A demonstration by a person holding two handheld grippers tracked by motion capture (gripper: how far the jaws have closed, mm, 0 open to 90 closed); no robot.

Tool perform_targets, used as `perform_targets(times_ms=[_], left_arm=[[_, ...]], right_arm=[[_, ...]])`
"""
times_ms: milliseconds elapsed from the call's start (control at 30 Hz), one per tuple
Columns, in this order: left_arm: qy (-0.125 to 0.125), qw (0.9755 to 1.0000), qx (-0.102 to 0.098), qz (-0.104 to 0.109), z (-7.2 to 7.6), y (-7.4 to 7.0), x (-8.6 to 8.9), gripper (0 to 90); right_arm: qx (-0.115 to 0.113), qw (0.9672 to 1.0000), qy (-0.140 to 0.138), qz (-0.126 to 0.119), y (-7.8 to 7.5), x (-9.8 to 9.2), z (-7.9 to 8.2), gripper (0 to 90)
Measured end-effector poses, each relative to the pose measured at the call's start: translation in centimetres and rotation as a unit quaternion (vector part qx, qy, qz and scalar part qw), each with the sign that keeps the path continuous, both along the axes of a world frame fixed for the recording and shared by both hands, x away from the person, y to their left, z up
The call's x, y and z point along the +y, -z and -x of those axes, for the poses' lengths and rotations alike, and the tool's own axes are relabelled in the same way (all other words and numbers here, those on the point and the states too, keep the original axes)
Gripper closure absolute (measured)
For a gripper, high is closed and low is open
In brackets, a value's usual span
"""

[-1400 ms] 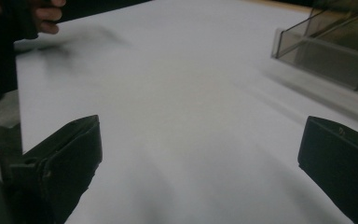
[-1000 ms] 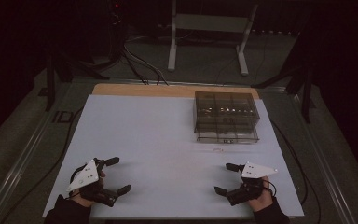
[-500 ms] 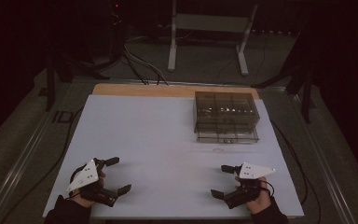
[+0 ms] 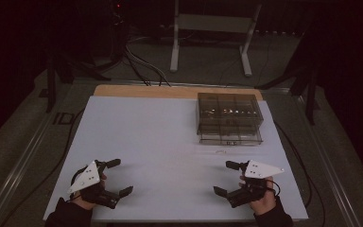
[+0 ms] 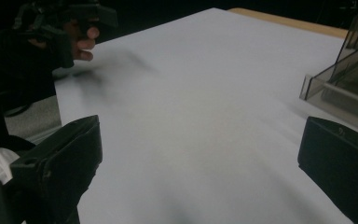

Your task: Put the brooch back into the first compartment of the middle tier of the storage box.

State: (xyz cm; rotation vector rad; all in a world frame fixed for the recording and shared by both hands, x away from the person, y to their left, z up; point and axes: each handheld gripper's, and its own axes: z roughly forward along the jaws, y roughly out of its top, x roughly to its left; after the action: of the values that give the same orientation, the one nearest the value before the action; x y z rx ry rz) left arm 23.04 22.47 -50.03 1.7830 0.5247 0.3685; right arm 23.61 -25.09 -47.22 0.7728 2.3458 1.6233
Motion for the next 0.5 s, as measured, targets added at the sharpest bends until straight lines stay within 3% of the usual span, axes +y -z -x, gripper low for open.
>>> perform_targets(times_ms=[233, 500], left_arm=[[-0.001, 1.0, -0.003, 0.005, 0.0, -0.1, 0.1, 0.3], [-0.001, 1.0, -0.003, 0.008, 0.1, -0.2, 0.1, 0.3]], right_arm=[[-0.027, 0.9995, 0.018, 0.0, -1.1, 0.2, -0.5, 0.0], [-0.034, 0.9991, 0.027, 0.002, -1.4, 0.2, -1.5, 0.0]])
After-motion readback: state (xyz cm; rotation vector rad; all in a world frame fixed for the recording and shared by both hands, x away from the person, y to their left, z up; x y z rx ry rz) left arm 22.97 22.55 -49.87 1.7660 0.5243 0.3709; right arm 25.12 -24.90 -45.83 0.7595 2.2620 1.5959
